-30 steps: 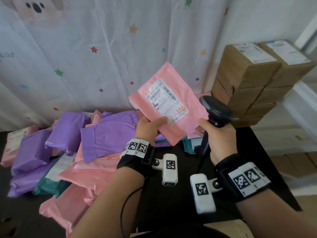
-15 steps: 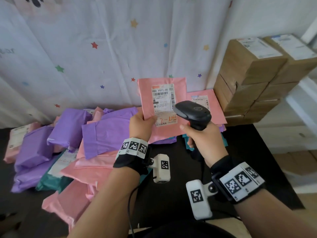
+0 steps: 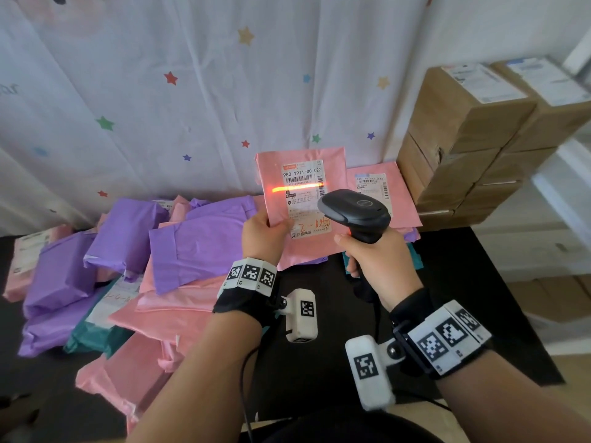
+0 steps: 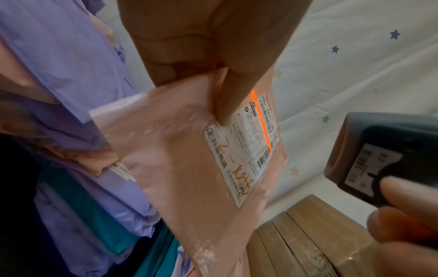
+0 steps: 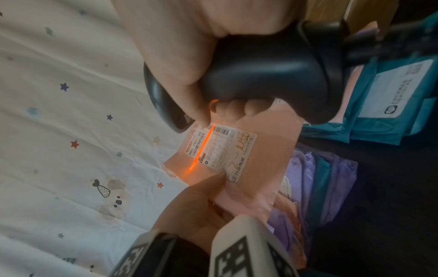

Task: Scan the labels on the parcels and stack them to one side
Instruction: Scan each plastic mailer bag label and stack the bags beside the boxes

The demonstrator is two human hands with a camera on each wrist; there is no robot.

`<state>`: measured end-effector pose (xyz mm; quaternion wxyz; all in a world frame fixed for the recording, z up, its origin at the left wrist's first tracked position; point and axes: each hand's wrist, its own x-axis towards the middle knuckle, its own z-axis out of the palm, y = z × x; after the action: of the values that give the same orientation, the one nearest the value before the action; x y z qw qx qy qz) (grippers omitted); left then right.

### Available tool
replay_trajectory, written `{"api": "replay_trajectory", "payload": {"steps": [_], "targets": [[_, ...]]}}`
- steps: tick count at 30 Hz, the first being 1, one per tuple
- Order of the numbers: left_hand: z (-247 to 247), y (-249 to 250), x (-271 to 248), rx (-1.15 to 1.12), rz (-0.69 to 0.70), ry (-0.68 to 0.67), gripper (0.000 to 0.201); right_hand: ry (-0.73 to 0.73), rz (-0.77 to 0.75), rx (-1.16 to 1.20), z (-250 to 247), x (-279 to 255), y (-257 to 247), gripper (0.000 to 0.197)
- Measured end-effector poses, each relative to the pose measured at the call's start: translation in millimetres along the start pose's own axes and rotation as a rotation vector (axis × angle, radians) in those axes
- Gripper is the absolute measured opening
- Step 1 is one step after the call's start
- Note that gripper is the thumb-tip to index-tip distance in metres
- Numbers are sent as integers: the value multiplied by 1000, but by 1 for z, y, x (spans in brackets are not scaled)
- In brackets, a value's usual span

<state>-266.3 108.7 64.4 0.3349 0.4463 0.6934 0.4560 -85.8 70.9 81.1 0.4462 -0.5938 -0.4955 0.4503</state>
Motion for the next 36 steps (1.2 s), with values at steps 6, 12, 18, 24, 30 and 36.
{"api": "replay_trajectory", "payload": {"steps": [6,12,18,24,30,36], "targets": [[2,-1,3,30,0,-7,24,10,-11,-2,-1,3,-1,23],[7,-2,7,57,0,-18,22,21,-2,5,-3,5,-1,18],[19,-2,13,100,-5,-25,20,45,32,9,-14,9,2,12],[52,11,21,88,-43,-123,25,123,91,24,-37,17,11,17],[111,34,43,125,-139,-193,32,208,154,13,-73,29,29,18],[166,44,68,103,-229,-150,42,231,211,-25,-102,45,41,18]]}}
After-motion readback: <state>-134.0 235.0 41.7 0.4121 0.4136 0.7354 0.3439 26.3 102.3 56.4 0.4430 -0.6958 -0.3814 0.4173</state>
